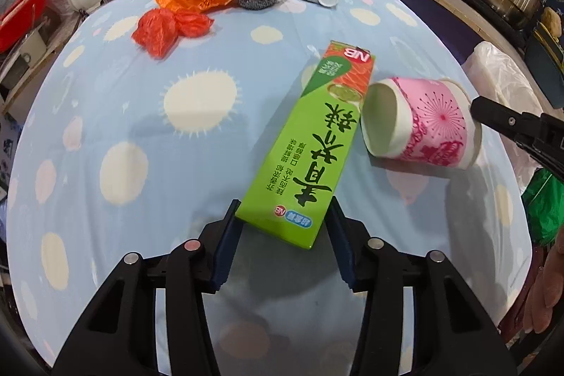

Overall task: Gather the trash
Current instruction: 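Grasp the green NB box with the left gripper while the right gripper grasps the pink paper cup, then carry the green box and pink cup over the trash bin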

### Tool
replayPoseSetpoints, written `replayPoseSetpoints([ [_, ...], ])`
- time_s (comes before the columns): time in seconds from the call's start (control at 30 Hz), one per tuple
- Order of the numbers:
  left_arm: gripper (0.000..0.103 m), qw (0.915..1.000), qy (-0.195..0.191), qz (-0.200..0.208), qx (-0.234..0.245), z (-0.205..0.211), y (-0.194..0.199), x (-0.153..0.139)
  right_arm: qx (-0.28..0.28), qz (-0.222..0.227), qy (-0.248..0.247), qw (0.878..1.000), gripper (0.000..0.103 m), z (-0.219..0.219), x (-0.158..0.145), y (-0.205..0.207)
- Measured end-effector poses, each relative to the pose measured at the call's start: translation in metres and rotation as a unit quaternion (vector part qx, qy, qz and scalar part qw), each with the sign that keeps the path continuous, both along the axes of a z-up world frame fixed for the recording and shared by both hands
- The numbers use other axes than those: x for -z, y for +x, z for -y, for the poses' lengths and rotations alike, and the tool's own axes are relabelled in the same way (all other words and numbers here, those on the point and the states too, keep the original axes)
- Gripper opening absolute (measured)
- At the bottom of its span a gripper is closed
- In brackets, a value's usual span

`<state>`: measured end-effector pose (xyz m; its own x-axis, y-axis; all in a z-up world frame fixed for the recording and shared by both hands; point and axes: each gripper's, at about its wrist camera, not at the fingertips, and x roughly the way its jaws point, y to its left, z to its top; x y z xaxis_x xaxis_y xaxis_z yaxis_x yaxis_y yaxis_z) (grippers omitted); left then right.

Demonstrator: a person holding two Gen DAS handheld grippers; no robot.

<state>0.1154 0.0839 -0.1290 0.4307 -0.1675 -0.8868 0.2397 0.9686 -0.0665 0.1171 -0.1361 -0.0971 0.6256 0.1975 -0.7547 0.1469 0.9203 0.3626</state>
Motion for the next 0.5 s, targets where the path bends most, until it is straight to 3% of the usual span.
replayPoseSetpoints([
  [0.23, 0.044, 0.9999, -0.008, 0.009, -0.003, 0.003, -0.017, -0.003, -0.028, -0.006, 0.02, 0.999, 0.013, -0.007, 0.004, -0.008],
  [0.27, 0.046, 0.9999, -0.009, 0.013, -0.004, 0.003, -0.017, -0.005, -0.031, -0.006, 0.021, 0.999, 0.014, -0.009, 0.005, -0.008],
  [0.37, 0.067, 0.9995, -0.011, 0.028, -0.011, 0.003, -0.014, -0.011, -0.037, -0.009, 0.032, 0.999, 0.019, -0.01, 0.007, -0.006],
  [0.5, 0.068, 0.9993, -0.005, 0.035, -0.013, 0.007, -0.002, -0.009, -0.045, -0.017, 0.052, 0.997, 0.023, -0.012, 0.014, 0.001],
])
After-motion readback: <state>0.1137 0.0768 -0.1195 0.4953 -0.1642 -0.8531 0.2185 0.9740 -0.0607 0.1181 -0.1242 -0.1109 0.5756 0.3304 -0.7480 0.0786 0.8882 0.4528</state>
